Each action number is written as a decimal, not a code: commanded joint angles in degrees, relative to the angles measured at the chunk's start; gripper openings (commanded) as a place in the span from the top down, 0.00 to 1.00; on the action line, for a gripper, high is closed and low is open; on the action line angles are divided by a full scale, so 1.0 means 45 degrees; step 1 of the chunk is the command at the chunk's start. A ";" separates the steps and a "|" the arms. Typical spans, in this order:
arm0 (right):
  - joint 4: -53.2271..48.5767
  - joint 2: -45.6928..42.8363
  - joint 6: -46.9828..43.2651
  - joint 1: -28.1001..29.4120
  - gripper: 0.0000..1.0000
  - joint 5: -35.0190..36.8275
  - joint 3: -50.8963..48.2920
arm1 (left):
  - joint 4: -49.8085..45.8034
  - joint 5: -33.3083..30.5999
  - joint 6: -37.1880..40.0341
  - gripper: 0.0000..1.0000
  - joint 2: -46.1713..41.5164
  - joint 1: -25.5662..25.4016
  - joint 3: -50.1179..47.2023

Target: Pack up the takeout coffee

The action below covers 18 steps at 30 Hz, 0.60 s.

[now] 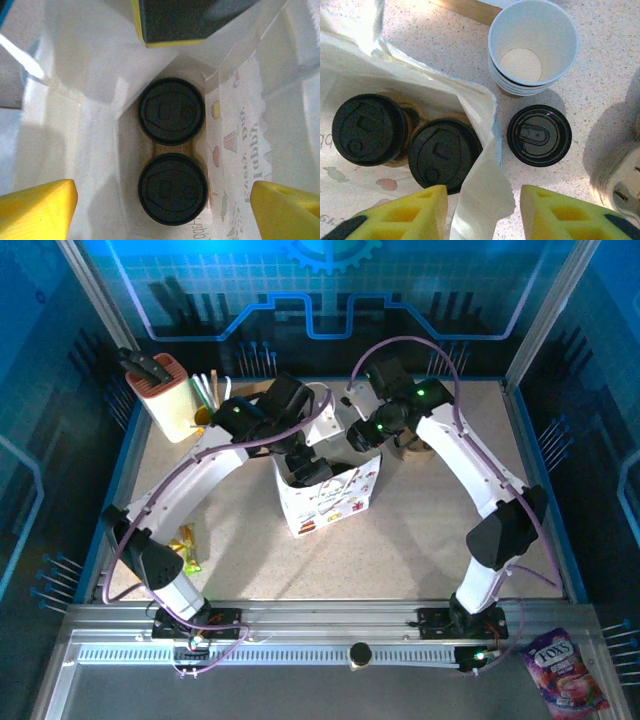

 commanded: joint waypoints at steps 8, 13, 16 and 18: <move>0.0863 -0.1829 0.1256 -0.0111 0.43 -0.0420 0.0493 | 0.2754 0.1185 -0.1775 0.10 -0.2279 0.0063 -0.0626; 0.3972 -0.4038 0.2817 -0.1429 0.37 -0.2176 -0.1847 | 0.5886 0.1454 -0.4636 0.07 -0.4102 0.0923 -0.2414; 0.4499 -0.4435 0.3174 -0.1932 0.35 -0.2005 -0.2523 | 0.6607 0.0686 -0.6994 0.08 -0.4600 0.2409 -0.3132; 0.4564 -0.4425 0.3258 -0.2068 0.35 -0.1784 -0.2648 | 0.6507 -0.0233 -0.8367 0.10 -0.4629 0.3710 -0.3461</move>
